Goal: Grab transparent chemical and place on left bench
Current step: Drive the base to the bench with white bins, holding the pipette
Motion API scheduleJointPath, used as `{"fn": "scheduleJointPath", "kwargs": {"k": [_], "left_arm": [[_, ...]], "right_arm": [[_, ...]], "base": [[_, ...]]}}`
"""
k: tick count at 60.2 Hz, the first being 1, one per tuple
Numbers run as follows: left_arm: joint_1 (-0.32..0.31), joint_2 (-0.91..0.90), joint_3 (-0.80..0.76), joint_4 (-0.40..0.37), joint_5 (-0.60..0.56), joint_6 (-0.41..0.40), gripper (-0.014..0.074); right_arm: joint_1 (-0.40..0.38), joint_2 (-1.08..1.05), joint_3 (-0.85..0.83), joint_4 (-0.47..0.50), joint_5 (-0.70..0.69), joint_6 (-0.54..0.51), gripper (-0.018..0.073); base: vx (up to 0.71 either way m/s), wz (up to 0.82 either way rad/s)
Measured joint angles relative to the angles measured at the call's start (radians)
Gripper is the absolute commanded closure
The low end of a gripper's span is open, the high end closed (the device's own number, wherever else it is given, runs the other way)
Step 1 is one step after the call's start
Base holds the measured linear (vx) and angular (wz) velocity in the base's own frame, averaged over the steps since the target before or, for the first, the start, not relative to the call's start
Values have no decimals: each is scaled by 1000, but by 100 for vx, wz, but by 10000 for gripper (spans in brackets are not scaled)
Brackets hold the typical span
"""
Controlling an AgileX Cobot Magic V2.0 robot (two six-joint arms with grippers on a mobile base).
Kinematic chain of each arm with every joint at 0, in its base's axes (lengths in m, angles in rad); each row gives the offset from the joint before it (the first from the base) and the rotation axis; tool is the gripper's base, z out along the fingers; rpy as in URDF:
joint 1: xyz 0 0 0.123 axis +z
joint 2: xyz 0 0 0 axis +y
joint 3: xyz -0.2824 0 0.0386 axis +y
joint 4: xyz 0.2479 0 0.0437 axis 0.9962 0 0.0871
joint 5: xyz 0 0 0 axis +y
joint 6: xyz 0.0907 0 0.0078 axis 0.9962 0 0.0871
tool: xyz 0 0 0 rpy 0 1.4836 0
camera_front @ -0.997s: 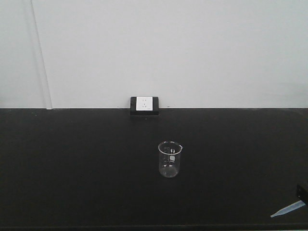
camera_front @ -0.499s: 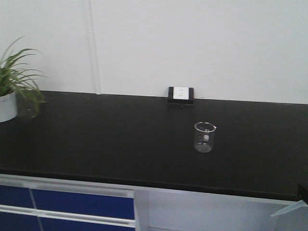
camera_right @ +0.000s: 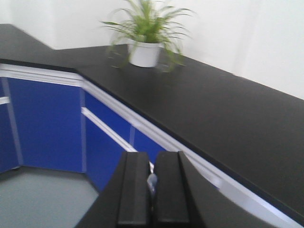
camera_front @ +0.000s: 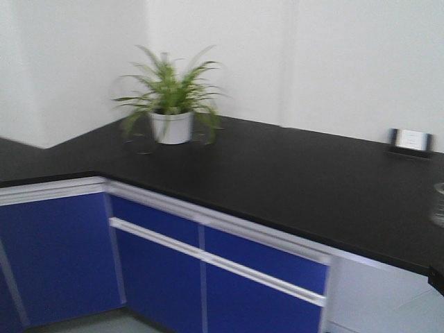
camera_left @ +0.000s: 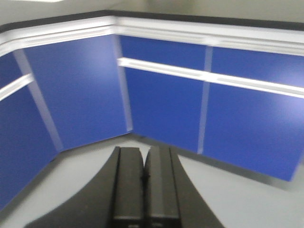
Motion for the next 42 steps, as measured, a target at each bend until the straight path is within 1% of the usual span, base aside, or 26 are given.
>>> {"fn": "scheduleJointPath", "kwargs": {"k": [19,42], "left_arm": [[0,0,0,0,0,0,600],[0,0,0,0,0,0,600]], "right_arm": [[0,0,0,0,0,0,562],[0,0,0,0,0,0,562]], "base": [[-18,70],[-15,58]]}}
